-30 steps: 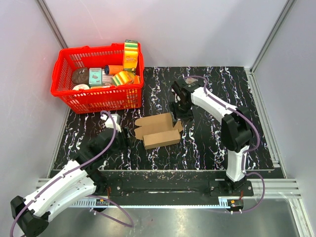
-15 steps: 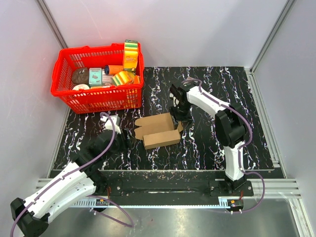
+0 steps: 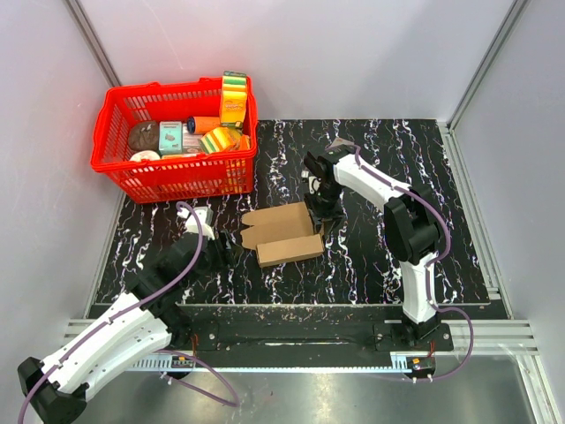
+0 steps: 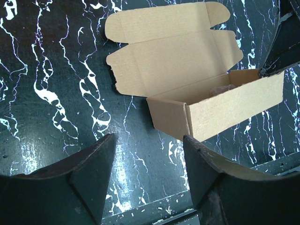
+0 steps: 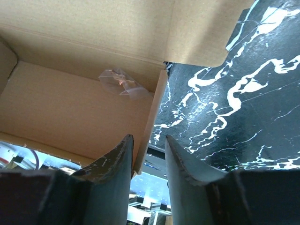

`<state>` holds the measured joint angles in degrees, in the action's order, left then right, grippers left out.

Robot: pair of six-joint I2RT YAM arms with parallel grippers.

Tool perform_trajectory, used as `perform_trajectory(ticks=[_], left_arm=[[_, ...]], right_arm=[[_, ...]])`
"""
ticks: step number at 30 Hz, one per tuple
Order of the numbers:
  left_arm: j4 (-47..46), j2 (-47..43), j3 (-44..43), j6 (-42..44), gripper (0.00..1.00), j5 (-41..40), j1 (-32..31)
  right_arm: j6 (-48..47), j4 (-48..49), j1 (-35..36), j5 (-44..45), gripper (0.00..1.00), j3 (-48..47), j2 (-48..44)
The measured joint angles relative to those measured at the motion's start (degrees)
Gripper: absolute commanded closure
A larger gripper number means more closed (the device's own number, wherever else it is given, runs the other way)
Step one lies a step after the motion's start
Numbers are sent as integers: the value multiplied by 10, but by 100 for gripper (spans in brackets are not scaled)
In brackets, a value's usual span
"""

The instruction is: Fold the paper box

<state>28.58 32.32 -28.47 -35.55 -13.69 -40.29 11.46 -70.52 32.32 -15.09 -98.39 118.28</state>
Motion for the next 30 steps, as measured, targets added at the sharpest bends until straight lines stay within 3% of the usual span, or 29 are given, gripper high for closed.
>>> perform_trajectory(ticks=[7,19,30], left_arm=[[0,0,0,0,36,0,0],[0,0,0,0,36,0,0],[7,-10,-11,-5,36,0,0]], right_arm=[[-8,-2,0,-16,82,3,0],[1,29,0,-19,99,49,-19],[51,185,17,96,100,202,-236]])
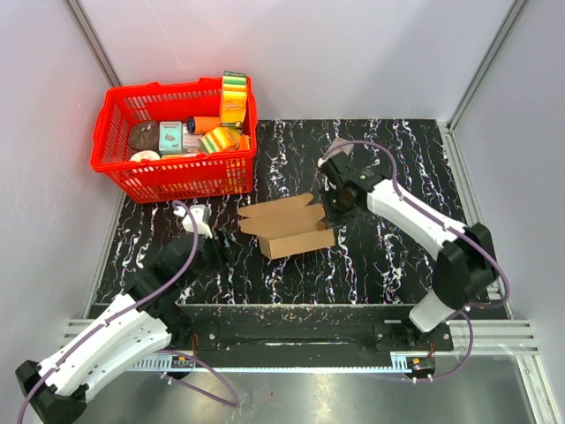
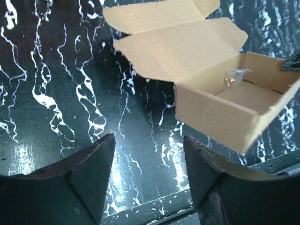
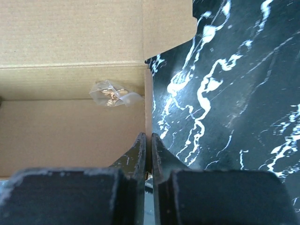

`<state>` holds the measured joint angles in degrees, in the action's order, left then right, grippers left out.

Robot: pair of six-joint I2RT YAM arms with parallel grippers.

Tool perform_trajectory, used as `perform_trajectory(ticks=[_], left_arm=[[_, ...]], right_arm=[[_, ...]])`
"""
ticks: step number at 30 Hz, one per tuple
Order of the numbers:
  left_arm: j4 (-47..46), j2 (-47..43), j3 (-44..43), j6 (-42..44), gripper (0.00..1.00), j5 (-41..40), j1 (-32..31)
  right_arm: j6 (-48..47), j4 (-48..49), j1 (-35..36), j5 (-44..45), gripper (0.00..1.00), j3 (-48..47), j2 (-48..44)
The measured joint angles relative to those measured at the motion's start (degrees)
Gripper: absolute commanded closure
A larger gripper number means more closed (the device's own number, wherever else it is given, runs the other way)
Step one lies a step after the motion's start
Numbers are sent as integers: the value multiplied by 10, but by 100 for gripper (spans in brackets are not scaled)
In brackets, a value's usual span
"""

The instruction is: Fold the paper box

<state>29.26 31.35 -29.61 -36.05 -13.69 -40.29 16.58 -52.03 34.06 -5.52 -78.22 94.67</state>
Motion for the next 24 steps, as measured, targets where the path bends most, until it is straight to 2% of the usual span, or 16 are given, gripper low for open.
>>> perform_trajectory(ticks=[6,14,24], left_arm=[[7,-14,-54,0,35,0,0],[-6,-46,-86,-13,34,0,0],[-66,15,-65,-13,33,14,0]], right_arm=[[23,122,25,127,100,103,-105],[66,298,36,274,100,283,-176],[70,524,127,430,100,429,-227]])
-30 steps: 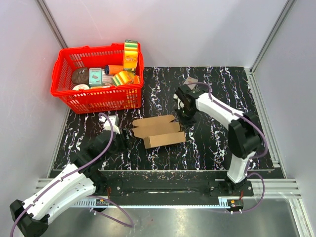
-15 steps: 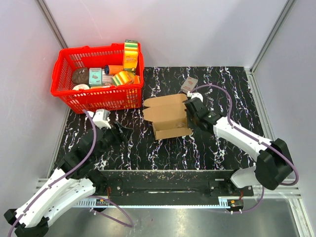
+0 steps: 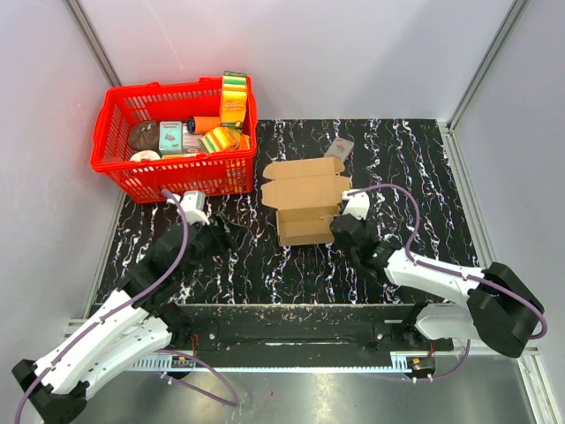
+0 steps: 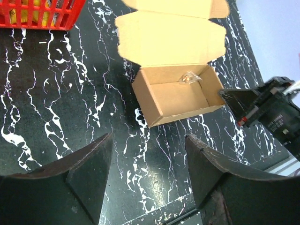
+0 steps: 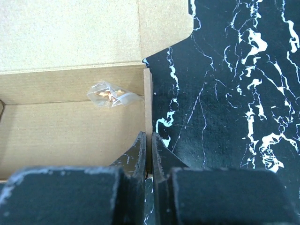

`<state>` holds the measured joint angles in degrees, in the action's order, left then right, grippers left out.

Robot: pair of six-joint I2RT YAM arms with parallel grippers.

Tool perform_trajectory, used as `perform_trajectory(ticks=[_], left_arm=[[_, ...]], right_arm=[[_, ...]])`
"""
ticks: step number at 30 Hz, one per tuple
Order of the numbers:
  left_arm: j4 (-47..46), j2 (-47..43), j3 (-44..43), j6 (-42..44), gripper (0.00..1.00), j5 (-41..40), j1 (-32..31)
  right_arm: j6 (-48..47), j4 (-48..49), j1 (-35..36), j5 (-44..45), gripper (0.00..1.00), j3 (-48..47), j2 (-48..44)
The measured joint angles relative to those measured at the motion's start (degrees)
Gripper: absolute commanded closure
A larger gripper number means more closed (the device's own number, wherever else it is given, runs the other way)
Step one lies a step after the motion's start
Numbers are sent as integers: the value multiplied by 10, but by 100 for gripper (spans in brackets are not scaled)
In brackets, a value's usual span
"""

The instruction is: Fold the paper box

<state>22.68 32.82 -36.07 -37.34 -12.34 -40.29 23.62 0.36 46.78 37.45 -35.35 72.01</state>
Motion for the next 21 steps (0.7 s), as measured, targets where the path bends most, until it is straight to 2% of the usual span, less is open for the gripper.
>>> perform_trajectory(ticks=[9,21], left_arm=[[-69,58,39,1,32,5,0],[-234,174,64,69,18,12,7]], right_arm=[[-3,155,37,80,100,118,-48],[-24,243,87,111,100,166,-53]])
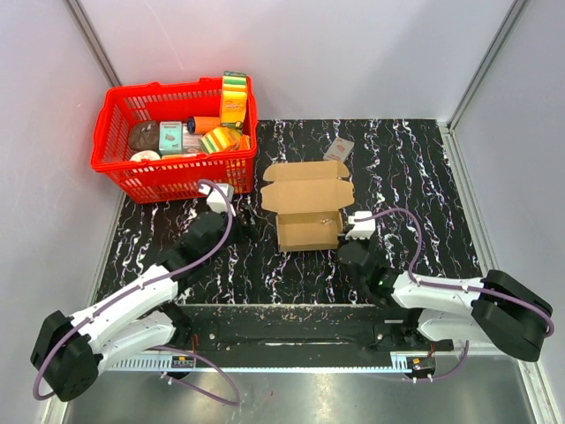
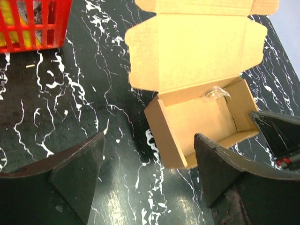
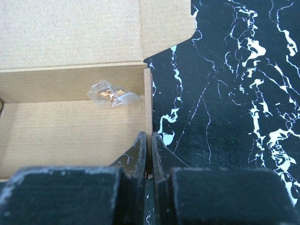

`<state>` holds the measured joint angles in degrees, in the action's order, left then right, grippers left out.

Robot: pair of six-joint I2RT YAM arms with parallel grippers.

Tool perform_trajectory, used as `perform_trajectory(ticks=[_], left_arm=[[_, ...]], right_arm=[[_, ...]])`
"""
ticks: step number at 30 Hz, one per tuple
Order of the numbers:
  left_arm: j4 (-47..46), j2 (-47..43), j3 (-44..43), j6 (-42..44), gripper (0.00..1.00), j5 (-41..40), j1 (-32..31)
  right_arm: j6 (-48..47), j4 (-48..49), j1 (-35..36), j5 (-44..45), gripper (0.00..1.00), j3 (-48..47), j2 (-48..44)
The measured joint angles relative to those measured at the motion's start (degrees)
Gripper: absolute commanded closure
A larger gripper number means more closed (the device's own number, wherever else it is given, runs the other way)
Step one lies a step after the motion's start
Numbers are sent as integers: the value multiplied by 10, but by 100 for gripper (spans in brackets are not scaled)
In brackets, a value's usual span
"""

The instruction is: Fold the paper box

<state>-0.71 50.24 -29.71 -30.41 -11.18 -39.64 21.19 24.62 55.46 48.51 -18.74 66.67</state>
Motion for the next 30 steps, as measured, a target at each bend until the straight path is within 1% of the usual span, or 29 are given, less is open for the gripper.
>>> perform_trajectory(ticks=[3,6,11,14,18,22,25,30], left_arm=[[-31,30,0,23,16,16,15],[-47,62,-1,39,15,59,49],[-67,91,-2,40,14,165,146],[-88,101,-2,36,14,223,185],[-125,123,-5,18,14,295,197],[-157,132,-6,-3,14,346,198],[-165,130,-10,-11,15,365,198],[-153,104,-11,-8,15,368,198]], right_arm=[[-3,4,10,1,100,6,-3],[-6,2,19,1,100,12,-18],[-9,-7,30,0,100,24,-73],[-10,-11,32,0,100,31,-101],[-14,-19,33,0,100,33,-119],[-16,-27,35,-1,100,33,-118],[-16,-34,36,-1,100,33,-118],[-16,-36,37,-1,100,33,-115]])
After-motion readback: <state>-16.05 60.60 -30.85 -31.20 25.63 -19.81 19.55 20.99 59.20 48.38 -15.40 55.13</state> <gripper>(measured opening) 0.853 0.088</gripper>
